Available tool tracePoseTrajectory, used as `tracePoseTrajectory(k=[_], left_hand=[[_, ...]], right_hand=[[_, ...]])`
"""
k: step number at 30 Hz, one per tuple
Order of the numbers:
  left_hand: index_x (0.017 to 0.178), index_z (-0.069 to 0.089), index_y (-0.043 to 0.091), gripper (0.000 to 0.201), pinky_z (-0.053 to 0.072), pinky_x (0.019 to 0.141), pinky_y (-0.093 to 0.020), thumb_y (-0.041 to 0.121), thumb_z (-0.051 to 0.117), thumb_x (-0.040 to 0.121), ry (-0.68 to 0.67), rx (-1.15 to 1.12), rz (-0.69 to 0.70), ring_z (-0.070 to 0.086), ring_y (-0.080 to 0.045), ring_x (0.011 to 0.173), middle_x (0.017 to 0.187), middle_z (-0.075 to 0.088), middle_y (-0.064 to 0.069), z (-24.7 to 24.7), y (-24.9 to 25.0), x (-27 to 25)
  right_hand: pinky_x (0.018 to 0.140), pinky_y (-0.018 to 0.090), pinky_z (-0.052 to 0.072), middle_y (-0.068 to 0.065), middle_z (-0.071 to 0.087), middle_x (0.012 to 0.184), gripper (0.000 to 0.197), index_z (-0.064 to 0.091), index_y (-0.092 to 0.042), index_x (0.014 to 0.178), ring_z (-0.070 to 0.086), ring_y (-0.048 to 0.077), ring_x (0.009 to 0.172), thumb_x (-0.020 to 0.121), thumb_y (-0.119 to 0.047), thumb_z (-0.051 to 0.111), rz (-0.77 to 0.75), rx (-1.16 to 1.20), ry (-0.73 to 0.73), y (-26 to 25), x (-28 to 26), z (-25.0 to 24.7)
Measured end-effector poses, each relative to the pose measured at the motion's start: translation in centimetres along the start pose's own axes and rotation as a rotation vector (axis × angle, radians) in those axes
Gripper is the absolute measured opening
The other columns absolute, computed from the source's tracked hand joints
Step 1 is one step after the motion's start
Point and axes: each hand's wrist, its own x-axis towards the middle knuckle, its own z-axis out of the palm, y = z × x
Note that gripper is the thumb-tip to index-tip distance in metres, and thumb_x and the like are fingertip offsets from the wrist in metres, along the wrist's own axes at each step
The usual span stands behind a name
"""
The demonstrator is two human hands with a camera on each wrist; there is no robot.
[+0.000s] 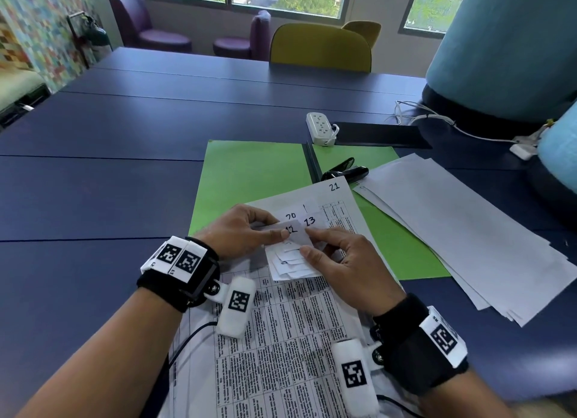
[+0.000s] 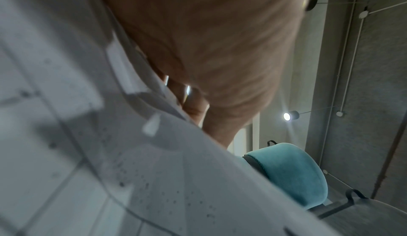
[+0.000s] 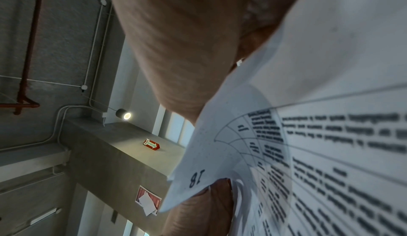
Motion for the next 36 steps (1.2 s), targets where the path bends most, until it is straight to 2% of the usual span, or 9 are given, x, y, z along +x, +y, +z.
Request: tracePoseTrajectory(k=[5,10,13,15,18,26,30,33,36], left_hand=[[0.099,0.077,0.014,0.021,0.059,0.079,-0.034,0.031,0.076,0.087,-0.008,-0.030,-0.011,0.074,-0.021,0.082,0.093,0.079,-0.002,0.01,0.14,-0.17],[0.100,0.076,0.014,0.021,0.059,0.079,-0.033,0.029,0.077,0.086,-0.013,-0.029,-0.013,0.074,-0.019,0.081,0.092,0.079,-0.001,0.00,0.26,-0.19],[0.099,0.077,0.015,0.021,0.059,0.084,-0.037,0.031,0.077,0.086,-0.012,-0.017,-0.005,0.074,-0.021,0.083,0.092,0.079,-0.001,-0.02,0.19,-0.16],[0.098,0.078,0.016,0.021,0.058,0.087,-0.041,0.032,0.078,0.084,-0.006,-0.004,0.004,0.074,-0.022,0.085,0.092,0.079,-0.001,-0.04,0.01,-0.03],[0.097,0.078,0.016,0.021,0.059,0.091,-0.043,0.032,0.080,0.083,0.004,0.006,0.005,0.075,-0.027,0.089,0.093,0.079,-0.001,-0.07,-0.06,0.13],[0.098,0.078,0.018,0.019,0.058,0.095,-0.038,0.033,0.077,0.086,-0.004,0.033,0.028,0.074,-0.018,0.091,0.094,0.079,0.004,-0.15,-0.17,0.16],[0.095,0.079,0.021,0.036,0.055,0.096,-0.036,0.051,0.074,0.077,-0.005,0.032,0.044,0.073,-0.020,0.099,0.095,0.079,0.005,-0.06,-0.11,0.00],[0.093,0.079,0.019,0.045,0.053,0.087,-0.029,0.058,0.069,0.073,0.016,0.036,0.061,0.072,-0.015,0.089,0.090,0.078,0.005,0.01,-0.01,0.07],[0.078,0.073,0.016,0.040,0.040,0.053,-0.016,0.054,0.064,0.085,0.023,0.058,0.066,0.049,-0.001,0.048,0.054,0.061,0.014,0.17,0.23,0.07]], right_hand=[[0.077,0.039,0.061,-0.016,0.068,0.104,0.043,0.062,-0.036,0.130,0.066,0.010,0.089,0.088,-0.043,0.069,0.021,0.035,0.010,0.13,-0.09,0.04],[0.075,0.023,0.057,-0.020,0.063,0.109,0.046,0.058,-0.034,0.134,0.061,0.006,0.090,0.089,-0.040,0.068,0.011,0.010,0.008,-0.10,-0.05,-0.03],[0.080,0.017,0.051,-0.024,0.061,0.113,0.041,0.064,-0.030,0.129,0.060,0.001,0.095,0.089,-0.040,0.068,0.000,0.000,-0.002,-0.11,0.00,0.02],[0.084,0.020,0.052,-0.024,0.062,0.112,0.038,0.067,-0.029,0.125,0.060,0.000,0.095,0.089,-0.040,0.069,-0.010,-0.010,0.005,-0.01,0.10,0.09],[0.080,0.023,0.054,-0.020,0.065,0.108,0.043,0.062,-0.034,0.130,0.061,0.007,0.088,0.088,-0.040,0.070,-0.011,-0.004,0.029,0.05,0.16,0.15],[0.089,0.029,0.053,-0.021,0.064,0.110,0.035,0.070,-0.026,0.120,0.062,0.002,0.094,0.088,-0.041,0.070,-0.033,0.000,0.013,0.52,0.33,0.29],[0.088,0.033,0.055,-0.021,0.063,0.113,0.033,0.072,-0.029,0.116,0.062,0.003,0.096,0.088,-0.046,0.069,-0.053,-0.025,-0.005,0.69,0.41,0.36],[0.091,0.031,0.054,-0.020,0.063,0.116,0.033,0.073,-0.029,0.115,0.061,0.001,0.103,0.089,-0.047,0.067,-0.062,-0.042,-0.014,0.68,0.48,0.35],[0.094,0.032,0.053,-0.020,0.061,0.117,0.030,0.074,-0.030,0.113,0.059,0.000,0.107,0.090,-0.047,0.065,-0.051,-0.049,-0.032,0.79,0.46,0.31]])
